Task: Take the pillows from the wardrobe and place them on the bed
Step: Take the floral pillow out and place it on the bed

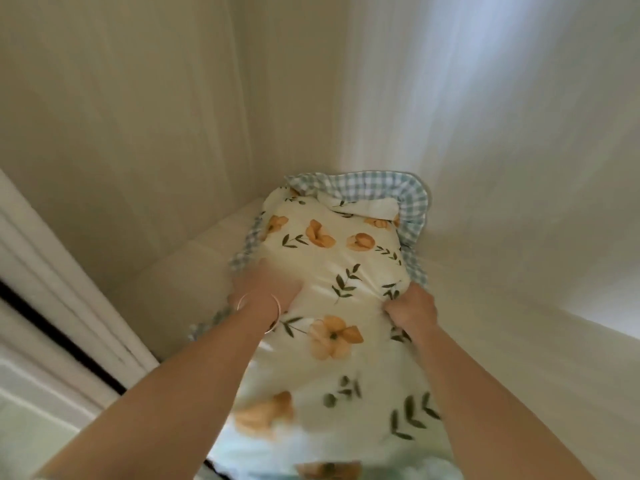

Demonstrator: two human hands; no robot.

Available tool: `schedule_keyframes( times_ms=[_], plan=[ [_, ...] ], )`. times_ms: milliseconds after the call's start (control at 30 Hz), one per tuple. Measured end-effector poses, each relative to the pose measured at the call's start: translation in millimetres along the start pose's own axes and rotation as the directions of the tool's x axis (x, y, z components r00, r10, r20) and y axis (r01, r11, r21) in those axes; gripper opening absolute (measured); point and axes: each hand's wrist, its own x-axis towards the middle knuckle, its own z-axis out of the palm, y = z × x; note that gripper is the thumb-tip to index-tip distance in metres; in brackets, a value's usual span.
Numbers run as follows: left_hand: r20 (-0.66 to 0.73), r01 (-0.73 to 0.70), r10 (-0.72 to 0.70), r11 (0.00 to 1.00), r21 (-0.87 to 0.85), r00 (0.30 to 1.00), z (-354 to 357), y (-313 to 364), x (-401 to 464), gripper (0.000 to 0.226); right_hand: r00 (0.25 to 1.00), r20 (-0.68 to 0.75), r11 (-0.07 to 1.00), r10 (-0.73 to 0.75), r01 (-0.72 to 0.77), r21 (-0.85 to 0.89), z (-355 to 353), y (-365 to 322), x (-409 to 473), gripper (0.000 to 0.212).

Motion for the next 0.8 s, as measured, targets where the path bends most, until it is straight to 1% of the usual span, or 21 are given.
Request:
schedule_keyframes(
  times_ms=[67,100,133,167,233,300,333,367,400,433,467,500,533,567,600,667,733,800],
  plan=[
    [0.119,0.076,-0.053,0.979,-0.191,0.991,4.9,5.7,-4.6,0.104,0.999,0.007,0.997,0.032,-0.031,-0.069,-19.6,20.2,-0.3,0.021],
    [0.163,0.105,-0.067,0.965,-0.239,0.984,9.5,8.6,-5.1,0.112,0.997,0.017,0.993,0.070,-0.068,-0.095,-29.0,30.5,0.4,0.020],
    [0.188,0.122,-0.076,0.961,-0.247,0.979,12.6,13.2,-8.2,0.119,0.992,0.050,0.988,0.112,-0.106,-0.113,-39.9,37.9,-2.4,0.018],
    [0.194,0.123,-0.076,0.962,-0.245,0.978,16.3,17.7,-11.1,0.121,0.983,0.093,0.982,0.157,-0.146,-0.117,-49.5,44.4,-4.9,0.015],
    [0.179,0.118,-0.071,0.957,-0.266,0.981,23.0,28.4,-18.5,0.111,0.945,0.238,0.971,0.223,-0.193,-0.145,-68.1,50.5,-13.9,0.002],
    [0.194,0.125,-0.053,0.916,-0.382,0.980,27.8,36.5,-23.8,0.105,0.881,0.388,0.957,0.272,-0.203,-0.209,-81.7,52.0,-25.5,0.012],
    [0.217,0.129,-0.030,0.880,-0.457,0.976,28.4,38.7,-26.4,0.105,0.852,0.432,0.953,0.296,-0.235,-0.189,-86.5,54.3,-28.2,0.011],
    [0.246,0.139,-0.006,0.837,-0.529,0.969,32.7,38.8,-23.0,0.110,0.844,0.429,0.947,0.322,-0.290,-0.141,-89.5,57.6,-28.7,0.007],
    [0.262,0.149,0.010,0.801,-0.580,0.965,35.0,39.4,-21.3,0.117,0.845,0.403,0.929,0.351,-0.370,-0.034,-91.1,62.0,-28.7,0.006],
    [0.279,0.176,0.003,0.770,-0.614,0.960,38.5,39.1,-18.4,0.126,0.853,0.357,0.897,0.382,-0.435,0.082,-89.2,67.9,-26.7,0.013],
    [0.291,0.202,-0.011,0.745,-0.636,0.957,41.6,39.3,-15.6,0.134,0.865,0.305,0.859,0.399,-0.469,0.205,-85.9,72.2,-23.5,0.022],
    [0.301,0.223,-0.020,0.720,-0.657,0.953,42.6,39.2,-14.7,0.139,0.879,0.232,0.829,0.415,-0.471,0.302,-81.6,76.6,-18.0,0.035],
    [0.317,0.241,-0.022,0.700,-0.672,0.948,42.9,39.1,-14.7,0.141,0.884,0.167,0.812,0.436,-0.466,0.352,-77.7,79.4,-13.3,0.051],
    [0.327,0.247,-0.011,0.681,-0.689,0.945,43.0,38.8,-14.6,0.139,0.877,0.126,0.805,0.464,-0.476,0.352,-73.0,81.3,-10.7,0.068],
    [0.339,0.252,0.000,0.670,-0.698,0.941,43.8,38.4,-14.9,0.136,0.868,0.090,0.808,0.488,-0.488,0.330,-67.1,83.8,-9.4,0.079],
    [0.362,0.271,0.002,0.660,-0.701,0.932,48.6,35.4,-10.5,0.138,0.859,0.049,0.816,0.509,-0.500,0.289,-57.4,85.8,-8.4,0.085],
    [0.375,0.283,-0.003,0.661,-0.695,0.927,53.3,33.6,-5.2,0.145,0.849,0.053,0.806,0.525,-0.516,0.291,-48.7,89.7,-5.1,0.088],
    [0.385,0.277,0.022,0.655,-0.703,0.923,58.0,33.7,2.1,0.136,0.859,0.133,0.767,0.495,-0.503,0.398,-42.3,93.5,0.7,0.094]
  ],
)
